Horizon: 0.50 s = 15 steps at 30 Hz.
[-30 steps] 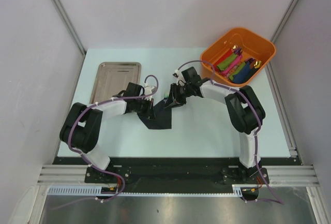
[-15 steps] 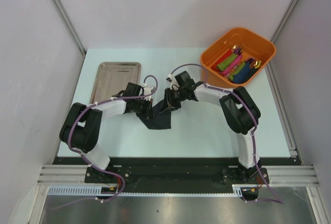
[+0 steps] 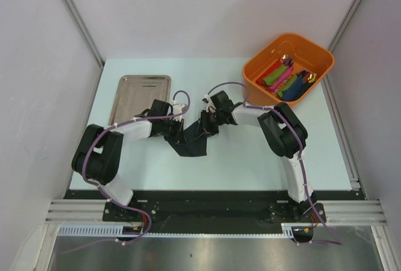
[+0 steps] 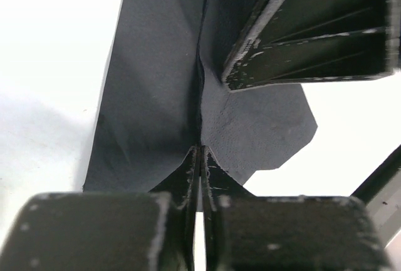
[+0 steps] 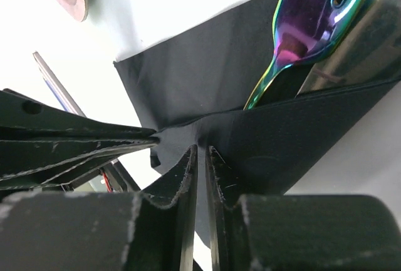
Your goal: Place the utensils on the paper napkin and roll it up
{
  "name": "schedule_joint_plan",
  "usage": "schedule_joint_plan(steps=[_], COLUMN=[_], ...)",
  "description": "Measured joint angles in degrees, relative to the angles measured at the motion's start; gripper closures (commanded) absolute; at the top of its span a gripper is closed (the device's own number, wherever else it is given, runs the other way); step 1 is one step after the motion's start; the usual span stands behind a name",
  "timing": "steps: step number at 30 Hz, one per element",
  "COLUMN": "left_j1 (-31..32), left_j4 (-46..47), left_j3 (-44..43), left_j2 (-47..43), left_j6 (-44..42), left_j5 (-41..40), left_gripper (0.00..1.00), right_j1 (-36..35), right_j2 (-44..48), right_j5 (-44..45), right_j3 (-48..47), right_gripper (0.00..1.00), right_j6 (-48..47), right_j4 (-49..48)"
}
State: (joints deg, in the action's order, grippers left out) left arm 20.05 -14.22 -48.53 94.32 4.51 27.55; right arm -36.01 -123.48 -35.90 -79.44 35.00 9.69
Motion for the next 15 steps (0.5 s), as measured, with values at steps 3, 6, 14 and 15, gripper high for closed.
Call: schedule_joint_plan(steps=[3,6,14,15], left_j1=[-1.14,-2.54,-1.92,-1.31], left_j4=[0.52,1.64,7.41,8.41], left_j3=[0.44,1.90,4.52,4.55], left_j2=[-0.52,-2.58,-11.87,-11.69], left_j6=[0.09,0.68,4.50,5.27], left_j5=[1.81,3.37,8.79,9.22], left_gripper=[0.76,0.71,0.73,0.74], right_j1=[-0.04,-0.04,0.00,0.02], right_j2=[-0.52,-0.72,-0.92,-0.96], right_j5=[0.13,0.13,0.26,0.20], right_j3=[0.00,0.00,0.00,0.00], right_gripper=[0.89,0.92,0.98,0.98], right_j6=[0.33,0.55,1.09,1.27], right_j4=[-0.61,-0.74,-0.59,-0.61])
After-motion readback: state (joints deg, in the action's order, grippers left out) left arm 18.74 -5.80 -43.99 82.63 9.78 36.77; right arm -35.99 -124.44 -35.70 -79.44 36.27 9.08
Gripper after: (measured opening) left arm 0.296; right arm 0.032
